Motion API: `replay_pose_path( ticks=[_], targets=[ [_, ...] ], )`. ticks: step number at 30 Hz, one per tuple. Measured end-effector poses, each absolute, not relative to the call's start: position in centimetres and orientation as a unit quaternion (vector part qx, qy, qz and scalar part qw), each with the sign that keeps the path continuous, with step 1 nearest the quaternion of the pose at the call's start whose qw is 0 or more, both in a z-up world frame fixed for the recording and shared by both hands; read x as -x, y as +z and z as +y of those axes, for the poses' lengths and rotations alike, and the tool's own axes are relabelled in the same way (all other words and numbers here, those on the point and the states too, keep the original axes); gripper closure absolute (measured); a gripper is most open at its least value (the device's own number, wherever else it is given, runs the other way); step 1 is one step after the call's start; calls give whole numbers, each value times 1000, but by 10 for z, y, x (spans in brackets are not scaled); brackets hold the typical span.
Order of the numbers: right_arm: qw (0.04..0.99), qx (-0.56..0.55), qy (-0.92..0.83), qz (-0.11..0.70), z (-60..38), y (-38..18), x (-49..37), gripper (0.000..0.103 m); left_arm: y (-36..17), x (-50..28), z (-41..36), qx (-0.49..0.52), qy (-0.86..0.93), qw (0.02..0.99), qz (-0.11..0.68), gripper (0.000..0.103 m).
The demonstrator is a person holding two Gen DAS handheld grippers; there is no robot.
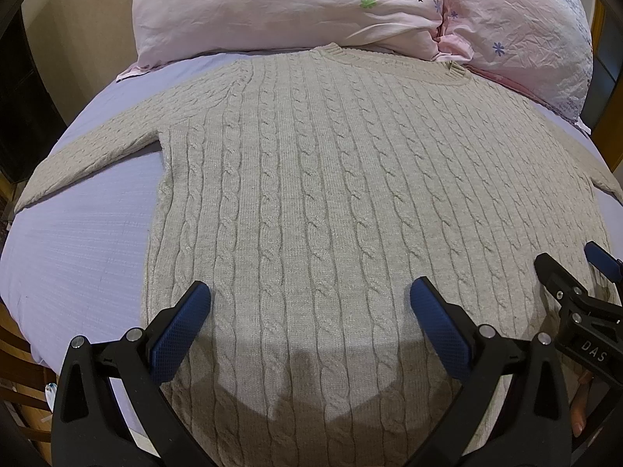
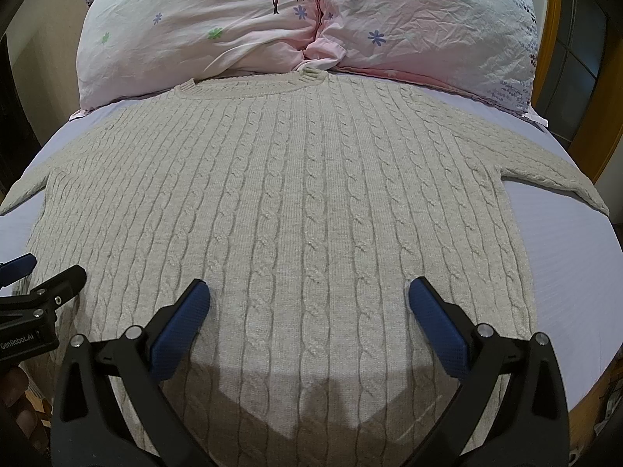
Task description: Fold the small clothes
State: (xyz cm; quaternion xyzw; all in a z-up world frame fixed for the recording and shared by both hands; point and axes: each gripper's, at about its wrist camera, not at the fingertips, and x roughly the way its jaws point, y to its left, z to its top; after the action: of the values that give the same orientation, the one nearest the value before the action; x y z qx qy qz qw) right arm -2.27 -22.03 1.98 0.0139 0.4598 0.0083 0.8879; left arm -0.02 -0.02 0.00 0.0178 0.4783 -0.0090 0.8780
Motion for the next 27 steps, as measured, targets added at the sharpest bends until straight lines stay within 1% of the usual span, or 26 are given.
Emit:
replay_pose_path(
  ticks=[20,27],
  targets=[
    [886,-12,10,463,-219,18,22,2,0,0,0,-18,-9,878,479,1],
    [880,-1,46,473,-219,16,17,2,0,1,1,-19,-9,880,475,1]
  ],
)
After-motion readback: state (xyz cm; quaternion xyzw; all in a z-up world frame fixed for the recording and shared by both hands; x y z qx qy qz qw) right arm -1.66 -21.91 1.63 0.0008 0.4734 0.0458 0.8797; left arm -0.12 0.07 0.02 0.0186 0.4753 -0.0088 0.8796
